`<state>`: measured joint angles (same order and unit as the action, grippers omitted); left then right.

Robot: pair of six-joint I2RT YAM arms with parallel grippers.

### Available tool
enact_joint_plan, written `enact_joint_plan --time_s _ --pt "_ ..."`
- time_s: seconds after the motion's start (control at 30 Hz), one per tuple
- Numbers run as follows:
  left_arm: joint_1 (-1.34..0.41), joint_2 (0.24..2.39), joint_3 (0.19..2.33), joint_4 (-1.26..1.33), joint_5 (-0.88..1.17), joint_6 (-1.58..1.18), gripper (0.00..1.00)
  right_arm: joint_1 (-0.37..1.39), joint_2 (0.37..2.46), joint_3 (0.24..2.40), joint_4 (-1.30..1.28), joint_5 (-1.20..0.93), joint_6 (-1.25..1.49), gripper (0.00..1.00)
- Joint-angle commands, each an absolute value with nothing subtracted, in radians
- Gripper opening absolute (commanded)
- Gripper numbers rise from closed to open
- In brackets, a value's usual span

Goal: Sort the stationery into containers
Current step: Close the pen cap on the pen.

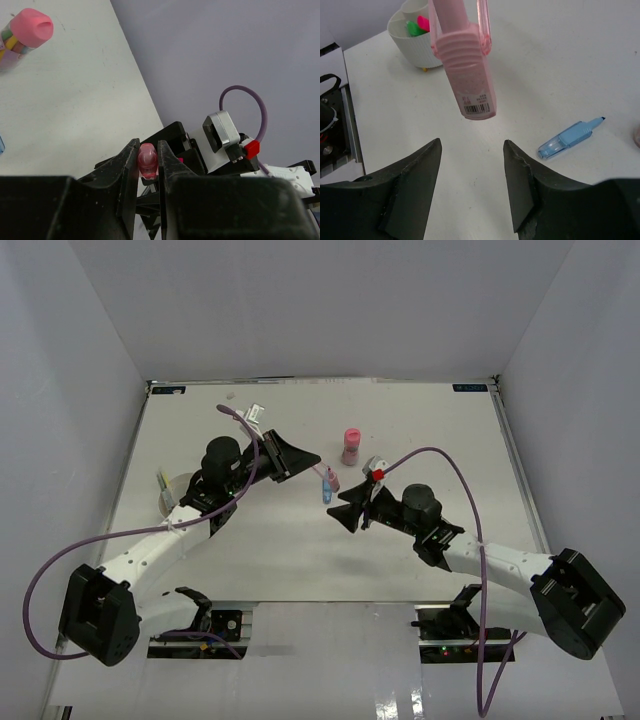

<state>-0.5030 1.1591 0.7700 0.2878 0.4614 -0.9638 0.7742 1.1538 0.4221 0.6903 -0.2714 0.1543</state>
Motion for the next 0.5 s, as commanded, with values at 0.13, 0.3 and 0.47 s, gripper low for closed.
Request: enact_joint_plan --time_s 0.13,0.3,0.47 --pt "-0.497 1.123 0.767 0.299 0.505 -0.979 0.10 0.773 1.149 0.449 0.856 -0.304 0.167 0.56" --pt "-0.499 1.129 0.761 0.319 0.523 -0.994 0.11 0.773 1.147 0.446 0.873 -0.308 0.166 0.53" --pt "-0.497 1.131 0.761 0.314 0.535 -0.994 0.11 0.773 1.143 0.445 0.887 -0.299 0.164 0.45"
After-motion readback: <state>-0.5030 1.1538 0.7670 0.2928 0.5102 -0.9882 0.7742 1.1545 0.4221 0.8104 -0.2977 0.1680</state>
